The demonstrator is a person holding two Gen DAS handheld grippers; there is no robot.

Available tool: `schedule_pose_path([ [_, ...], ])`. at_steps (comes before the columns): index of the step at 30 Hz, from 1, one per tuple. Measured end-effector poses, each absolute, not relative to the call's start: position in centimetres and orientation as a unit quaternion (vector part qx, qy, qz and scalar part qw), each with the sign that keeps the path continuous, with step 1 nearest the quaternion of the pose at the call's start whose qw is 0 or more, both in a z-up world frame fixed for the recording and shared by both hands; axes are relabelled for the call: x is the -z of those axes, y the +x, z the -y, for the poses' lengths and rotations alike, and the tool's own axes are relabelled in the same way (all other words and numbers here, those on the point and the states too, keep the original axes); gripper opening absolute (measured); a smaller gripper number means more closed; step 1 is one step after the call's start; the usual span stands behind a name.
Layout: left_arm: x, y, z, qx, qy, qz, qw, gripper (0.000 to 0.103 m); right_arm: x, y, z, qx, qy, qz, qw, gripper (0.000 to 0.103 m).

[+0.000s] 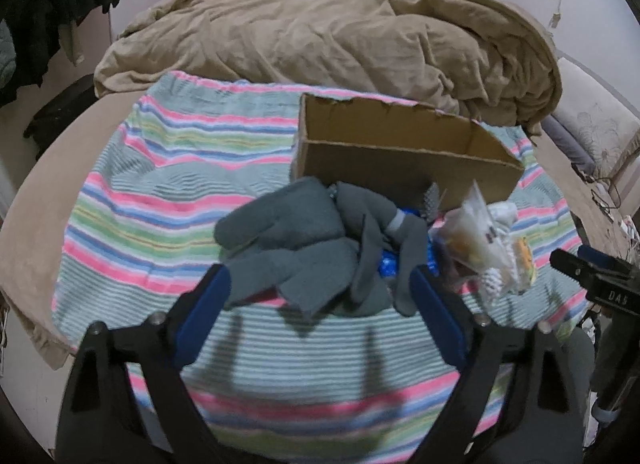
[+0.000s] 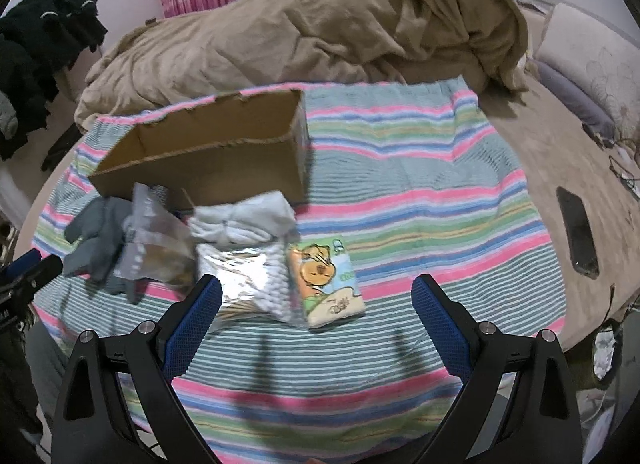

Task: Organize objects
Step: 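Grasp the cartoon tissue pack with the right gripper while the left grasps grey gloves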

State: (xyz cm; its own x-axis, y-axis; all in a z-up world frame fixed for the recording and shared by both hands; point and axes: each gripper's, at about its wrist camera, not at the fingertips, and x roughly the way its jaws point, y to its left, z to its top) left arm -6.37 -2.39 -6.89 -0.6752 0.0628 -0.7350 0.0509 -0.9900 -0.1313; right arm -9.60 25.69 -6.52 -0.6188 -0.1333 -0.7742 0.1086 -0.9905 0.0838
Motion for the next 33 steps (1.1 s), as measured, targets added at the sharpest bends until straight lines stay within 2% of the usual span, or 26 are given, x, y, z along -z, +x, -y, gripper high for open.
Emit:
schedule_pose_path([
  [3, 7.9, -7.7, 2.5, -0.91, -0.408, 0.069, 0.003, 0.088, 7.9, -10.3, -26.1, 0.892, 0.448, 0.02, 0.066, 0.097],
  [8, 9.1, -9.4, 3.5, -0.907, -0.415, 0.077, -0.005, 0.074, 9.8, -11.2, -26.8, 0.881, 0.468, 0.024, 0.061, 0.092],
  [12, 10.5, -10.8, 4.5, -0.901, -0.424, 0.091, -0.004, 0.073, 10.7, -11.7, -27.2, 0.879, 0.472, 0.028, 0.062, 0.089],
  [21, 12.5, -13.3, 4.4, -0.887, -0.447, 0.107, 0.037, 0.073, 12.7, -13.1, -27.3, 0.869, 0.487, 0.036, 0.084, 0.059],
  [22, 12.6, -13.3, 4.4, -0.887, -0.447, 0.108, 0.038, 0.072, 12.7, -13.1, -27.4, 0.869, 0.485, 0.039, 0.089, 0.054],
  [23, 12.7, -13.2, 4.5, -0.889, -0.443, 0.11, 0.037, 0.063, 12.8, -13.1, -27.4, 0.869, 0.485, 0.04, 0.092, 0.052],
  [25, 12.4, -13.0, 4.4, -0.889, -0.44, 0.117, 0.051, 0.05, 12.7, -13.0, -27.3, 0.871, 0.481, 0.037, 0.093, 0.051],
  [26, 12.3, -12.7, 4.4, -0.889, -0.439, 0.117, 0.052, 0.046, 12.6, -12.9, -27.3, 0.871, 0.481, 0.036, 0.094, 0.051],
  [33, 10.7, -10.8, 5.1, -0.895, -0.424, 0.131, 0.05, 0.042, 11.4, -12.4, -27.5, 0.877, 0.469, 0.04, 0.097, 0.049],
])
